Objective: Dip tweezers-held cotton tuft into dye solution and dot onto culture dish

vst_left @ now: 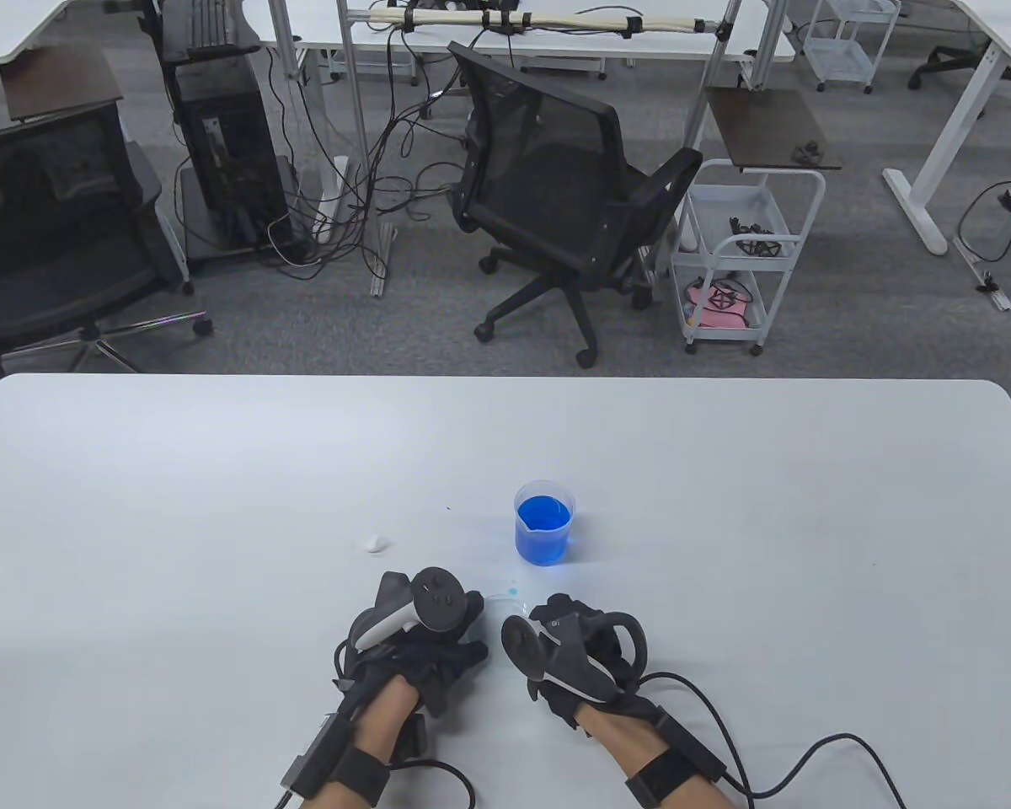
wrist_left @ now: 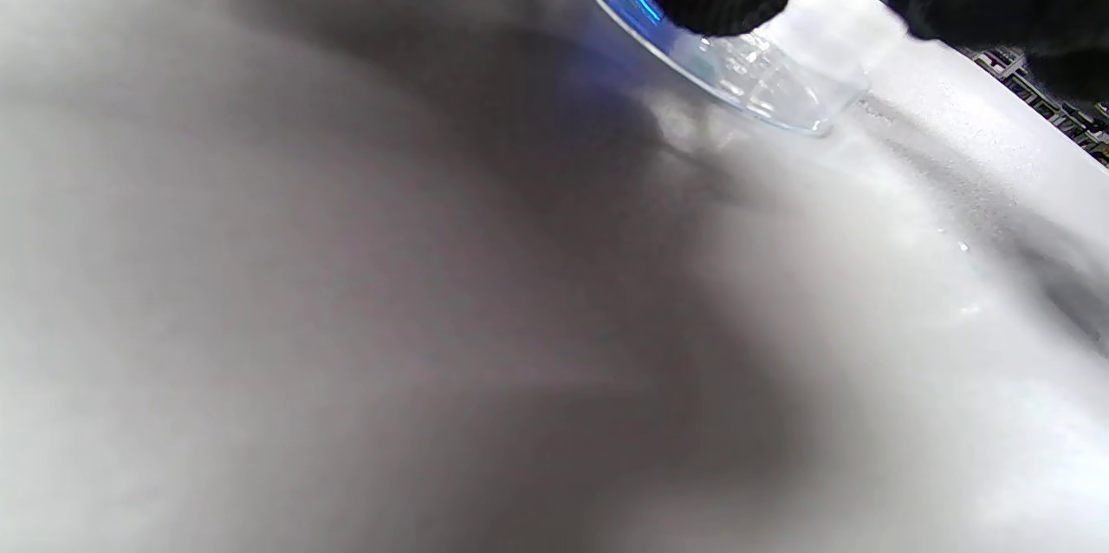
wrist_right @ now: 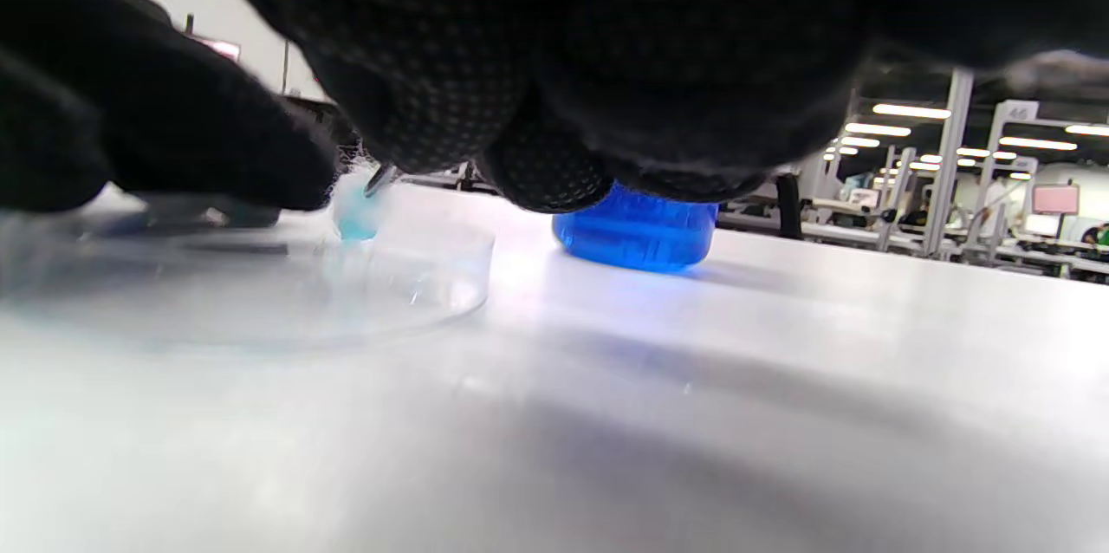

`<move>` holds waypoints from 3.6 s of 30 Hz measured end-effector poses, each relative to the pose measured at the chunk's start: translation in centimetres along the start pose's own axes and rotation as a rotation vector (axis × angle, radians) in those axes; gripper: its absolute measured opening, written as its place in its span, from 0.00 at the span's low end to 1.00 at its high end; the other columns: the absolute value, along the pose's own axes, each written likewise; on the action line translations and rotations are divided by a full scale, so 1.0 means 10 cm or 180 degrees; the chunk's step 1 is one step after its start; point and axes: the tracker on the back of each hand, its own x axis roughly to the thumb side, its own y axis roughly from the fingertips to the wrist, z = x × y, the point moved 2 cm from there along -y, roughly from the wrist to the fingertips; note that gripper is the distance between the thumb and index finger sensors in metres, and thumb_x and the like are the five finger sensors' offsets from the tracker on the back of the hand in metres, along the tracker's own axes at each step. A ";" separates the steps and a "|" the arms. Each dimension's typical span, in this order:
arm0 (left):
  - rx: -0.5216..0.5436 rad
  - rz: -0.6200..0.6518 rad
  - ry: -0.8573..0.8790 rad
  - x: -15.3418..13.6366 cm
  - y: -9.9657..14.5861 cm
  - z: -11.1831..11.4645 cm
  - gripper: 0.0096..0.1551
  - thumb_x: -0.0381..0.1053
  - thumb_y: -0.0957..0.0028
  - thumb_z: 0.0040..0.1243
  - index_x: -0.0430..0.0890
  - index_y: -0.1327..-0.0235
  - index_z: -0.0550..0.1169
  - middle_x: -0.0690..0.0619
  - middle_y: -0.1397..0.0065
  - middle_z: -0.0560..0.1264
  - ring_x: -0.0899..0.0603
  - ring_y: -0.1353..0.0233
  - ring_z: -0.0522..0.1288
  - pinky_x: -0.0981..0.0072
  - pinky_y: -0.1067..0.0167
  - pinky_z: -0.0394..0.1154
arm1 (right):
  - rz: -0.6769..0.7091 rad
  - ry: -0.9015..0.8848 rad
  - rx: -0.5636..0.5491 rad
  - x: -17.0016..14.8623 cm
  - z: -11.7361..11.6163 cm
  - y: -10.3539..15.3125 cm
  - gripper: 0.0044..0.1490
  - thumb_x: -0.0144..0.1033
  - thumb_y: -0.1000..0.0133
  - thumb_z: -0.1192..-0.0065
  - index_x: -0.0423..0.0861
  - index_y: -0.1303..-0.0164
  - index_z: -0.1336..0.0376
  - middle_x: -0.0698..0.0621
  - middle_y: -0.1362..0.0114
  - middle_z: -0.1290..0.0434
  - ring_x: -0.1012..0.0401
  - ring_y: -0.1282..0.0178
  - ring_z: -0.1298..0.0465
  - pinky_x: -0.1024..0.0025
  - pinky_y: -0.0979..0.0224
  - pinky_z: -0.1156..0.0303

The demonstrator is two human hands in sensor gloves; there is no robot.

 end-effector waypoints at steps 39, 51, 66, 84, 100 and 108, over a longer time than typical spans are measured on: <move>-0.0006 -0.0018 0.0004 0.00 0.00 0.00 0.41 0.58 0.34 0.52 0.53 0.16 0.47 0.33 0.12 0.38 0.22 0.19 0.36 0.19 0.34 0.37 | 0.0076 0.0098 0.0151 -0.03 -0.13 0.09 0.25 0.37 0.66 0.24 0.34 0.70 0.16 0.35 0.58 0.15 0.60 0.75 0.17 0.66 0.75 0.17; -0.0006 -0.0029 -0.0004 0.00 0.00 -0.01 0.41 0.58 0.34 0.52 0.53 0.16 0.47 0.33 0.12 0.38 0.22 0.19 0.36 0.19 0.33 0.37 | 0.0118 -0.0033 0.0017 0.00 0.06 0.14 0.25 0.37 0.66 0.24 0.34 0.70 0.16 0.35 0.57 0.15 0.60 0.75 0.17 0.66 0.75 0.17; -0.0006 -0.0029 -0.0004 0.00 0.00 -0.01 0.41 0.58 0.34 0.52 0.53 0.15 0.47 0.33 0.12 0.38 0.22 0.19 0.36 0.19 0.33 0.37 | 0.0106 -0.0103 -0.0032 -0.01 0.14 0.14 0.25 0.37 0.66 0.24 0.34 0.70 0.16 0.35 0.57 0.15 0.60 0.75 0.17 0.66 0.75 0.17; -0.0004 -0.0026 -0.0003 0.00 0.00 -0.01 0.41 0.58 0.34 0.52 0.53 0.15 0.47 0.33 0.12 0.38 0.22 0.19 0.36 0.19 0.33 0.37 | 0.0220 -0.0004 0.0151 0.09 -0.06 0.15 0.25 0.37 0.66 0.24 0.34 0.70 0.16 0.35 0.58 0.15 0.60 0.75 0.17 0.66 0.75 0.17; -0.0010 -0.0016 0.0010 0.00 0.00 0.00 0.41 0.58 0.34 0.52 0.53 0.16 0.47 0.33 0.12 0.38 0.22 0.20 0.36 0.19 0.33 0.37 | 0.0222 0.0085 0.0187 0.11 -0.15 0.03 0.25 0.37 0.66 0.24 0.34 0.70 0.16 0.35 0.58 0.15 0.60 0.75 0.17 0.66 0.75 0.17; -0.0003 -0.0012 -0.0004 0.00 0.00 0.00 0.41 0.58 0.34 0.52 0.53 0.16 0.47 0.33 0.12 0.38 0.22 0.20 0.36 0.19 0.33 0.37 | 0.0146 0.0031 0.0082 0.09 -0.08 0.01 0.25 0.37 0.66 0.24 0.34 0.70 0.16 0.35 0.58 0.15 0.60 0.75 0.17 0.66 0.75 0.17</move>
